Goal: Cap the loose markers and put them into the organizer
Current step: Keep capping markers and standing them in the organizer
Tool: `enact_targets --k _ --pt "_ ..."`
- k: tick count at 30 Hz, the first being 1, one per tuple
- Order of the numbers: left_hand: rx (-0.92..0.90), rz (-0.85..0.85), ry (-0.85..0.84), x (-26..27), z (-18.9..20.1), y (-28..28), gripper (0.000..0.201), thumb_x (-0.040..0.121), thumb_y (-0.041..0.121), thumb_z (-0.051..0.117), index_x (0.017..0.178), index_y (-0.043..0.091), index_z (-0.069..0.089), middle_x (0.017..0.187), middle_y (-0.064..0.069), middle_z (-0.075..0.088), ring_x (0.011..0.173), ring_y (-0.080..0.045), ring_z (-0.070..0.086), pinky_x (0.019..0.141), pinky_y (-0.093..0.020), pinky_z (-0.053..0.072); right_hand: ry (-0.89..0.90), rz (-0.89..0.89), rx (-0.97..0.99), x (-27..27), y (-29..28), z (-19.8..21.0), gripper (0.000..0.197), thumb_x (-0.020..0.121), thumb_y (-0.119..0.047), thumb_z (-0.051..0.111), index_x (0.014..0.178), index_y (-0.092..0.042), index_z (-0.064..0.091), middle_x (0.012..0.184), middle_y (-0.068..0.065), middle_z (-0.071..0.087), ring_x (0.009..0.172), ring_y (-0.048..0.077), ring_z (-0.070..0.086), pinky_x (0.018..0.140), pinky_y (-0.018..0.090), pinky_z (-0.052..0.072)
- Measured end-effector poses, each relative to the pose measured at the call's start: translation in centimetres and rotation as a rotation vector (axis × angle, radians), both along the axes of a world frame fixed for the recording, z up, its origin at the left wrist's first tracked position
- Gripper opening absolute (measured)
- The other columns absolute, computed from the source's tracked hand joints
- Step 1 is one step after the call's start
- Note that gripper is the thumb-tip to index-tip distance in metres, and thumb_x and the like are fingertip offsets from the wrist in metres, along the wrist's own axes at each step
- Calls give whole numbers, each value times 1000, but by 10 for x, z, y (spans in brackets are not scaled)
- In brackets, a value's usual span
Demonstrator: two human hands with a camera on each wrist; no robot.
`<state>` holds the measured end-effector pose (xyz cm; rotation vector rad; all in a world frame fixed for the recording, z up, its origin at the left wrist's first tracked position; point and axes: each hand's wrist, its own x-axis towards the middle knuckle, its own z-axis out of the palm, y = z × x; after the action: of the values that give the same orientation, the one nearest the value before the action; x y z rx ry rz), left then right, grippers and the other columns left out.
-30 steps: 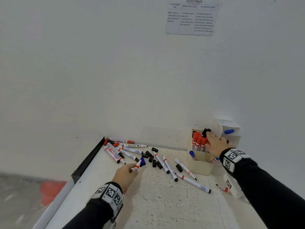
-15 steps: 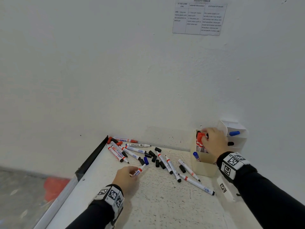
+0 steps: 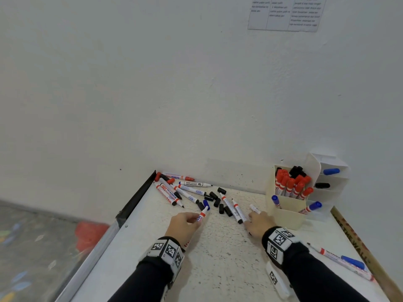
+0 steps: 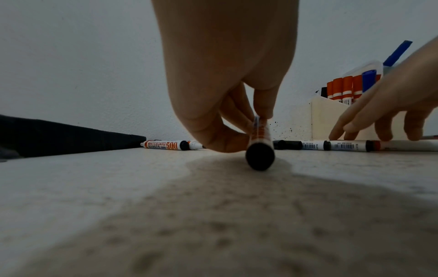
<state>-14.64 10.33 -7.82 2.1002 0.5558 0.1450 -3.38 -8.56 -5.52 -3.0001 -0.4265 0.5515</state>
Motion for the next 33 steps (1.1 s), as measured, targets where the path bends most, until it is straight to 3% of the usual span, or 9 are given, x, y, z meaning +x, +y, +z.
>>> enact_targets --k 3,8,14,17,19,24,27,29,33 --pt "-8 -2 -13 2 -3 0 30 90 18 57 120 17 61 115 1 64 94 -5 55 84 -14 40 -35 -37 31 8 0 -5 43 99 -32 26 135 -15 41 139 14 35 123 28 41 102 32 33" --pt "18 -10 -33 3 -6 -1 28 92 16 52 119 18 60 114 1 61 86 -5 52 60 -6 32 -73 -34 35 15 -1 -15 39 99 -31 26 126 -15 49 132 13 42 116 27 45 97 32 37" --pt "5 -20 -48 6 -9 -1 30 94 15 49 122 18 59 118 0 60 88 -5 51 66 -8 34 -214 -32 269 16 -3 -18 32 96 -25 39 126 -19 50 125 7 48 110 23 50 92 32 45" --pt "-13 -17 -53 6 -10 -3 30 94 17 48 122 19 59 112 3 58 83 -2 51 67 -8 36 -373 32 549 6 -1 -12 13 91 -15 50 101 -21 56 106 3 53 92 17 54 77 26 47" --pt "-14 -30 -51 6 -10 -3 29 94 17 50 121 19 60 114 2 58 87 -3 51 67 -7 37 -349 130 647 -1 3 -9 15 89 -13 53 90 -27 48 97 -2 53 84 16 52 69 21 41" --pt "-33 -66 -52 6 -10 -4 27 92 18 53 118 22 61 119 2 60 97 -8 52 78 -14 38 -190 308 639 -20 15 -14 36 96 -14 44 128 -30 48 104 -5 47 88 6 44 73 11 34" --pt "-34 -72 -47 6 -11 -3 27 92 18 53 118 22 61 117 3 59 99 -8 52 79 -15 38 -184 247 751 -30 18 -16 20 91 -13 52 102 -29 53 91 -6 53 74 -1 45 63 11 36" --pt "-25 -85 -44 7 -12 -3 27 92 18 53 118 22 61 116 4 59 99 -8 52 80 -16 38 -200 199 807 -32 21 -16 27 86 -7 56 83 -32 44 80 -9 50 67 0 45 59 11 37" --pt "-36 -114 -58 7 -11 -4 25 92 19 54 115 24 62 112 5 61 97 -8 54 74 -13 39 -224 134 897 -34 23 -12 28 84 -2 57 83 -28 47 89 -8 52 82 4 51 69 11 40"
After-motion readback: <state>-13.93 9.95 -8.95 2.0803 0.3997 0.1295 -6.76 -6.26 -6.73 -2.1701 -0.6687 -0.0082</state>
